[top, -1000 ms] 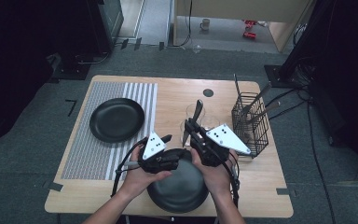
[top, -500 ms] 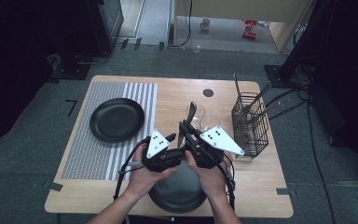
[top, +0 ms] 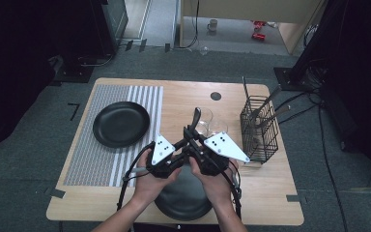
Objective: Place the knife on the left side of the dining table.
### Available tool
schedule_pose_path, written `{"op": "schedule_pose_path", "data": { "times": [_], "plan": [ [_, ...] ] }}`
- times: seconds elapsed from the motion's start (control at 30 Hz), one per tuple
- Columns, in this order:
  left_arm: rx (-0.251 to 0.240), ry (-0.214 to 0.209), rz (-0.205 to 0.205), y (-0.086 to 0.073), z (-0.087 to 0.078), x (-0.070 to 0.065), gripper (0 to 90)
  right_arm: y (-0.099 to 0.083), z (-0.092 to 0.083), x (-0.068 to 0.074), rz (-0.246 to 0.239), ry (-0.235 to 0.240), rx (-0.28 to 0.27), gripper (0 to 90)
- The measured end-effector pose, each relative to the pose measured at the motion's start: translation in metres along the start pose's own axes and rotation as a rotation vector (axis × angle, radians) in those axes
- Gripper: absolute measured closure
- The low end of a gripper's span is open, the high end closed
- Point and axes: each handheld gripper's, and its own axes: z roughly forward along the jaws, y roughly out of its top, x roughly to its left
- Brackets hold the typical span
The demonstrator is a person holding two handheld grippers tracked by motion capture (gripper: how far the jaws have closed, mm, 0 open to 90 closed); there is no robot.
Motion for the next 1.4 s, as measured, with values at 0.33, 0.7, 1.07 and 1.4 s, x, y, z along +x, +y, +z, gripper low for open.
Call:
{"op": "schedule_pose_path", "data": {
  "times": [0.33,0.7,1.07,1.4],
  "plan": [
    [-0.001,-0.042,0.036,-0.002,-0.002,0.001,75.7,0.0,0.0,0.0,-0.003,0.012,-0.003,82.8],
    [-0.014,-0.078,0.081,-0.006,-0.006,0.0,90.0,-0.001,-0.003,-0.006,0.017,0.034,-0.008,79.6],
    [-0.069,-0.097,0.083,-0.008,-0.01,0.001,90.0,-0.006,0.0,-0.007,0.025,0.067,0.017,78.1],
    [-0.049,-0.155,0.04,-0.01,-0.01,0.008,79.8,-0.011,0.002,-0.001,-0.025,0.038,0.009,80.2]
  ]
}}
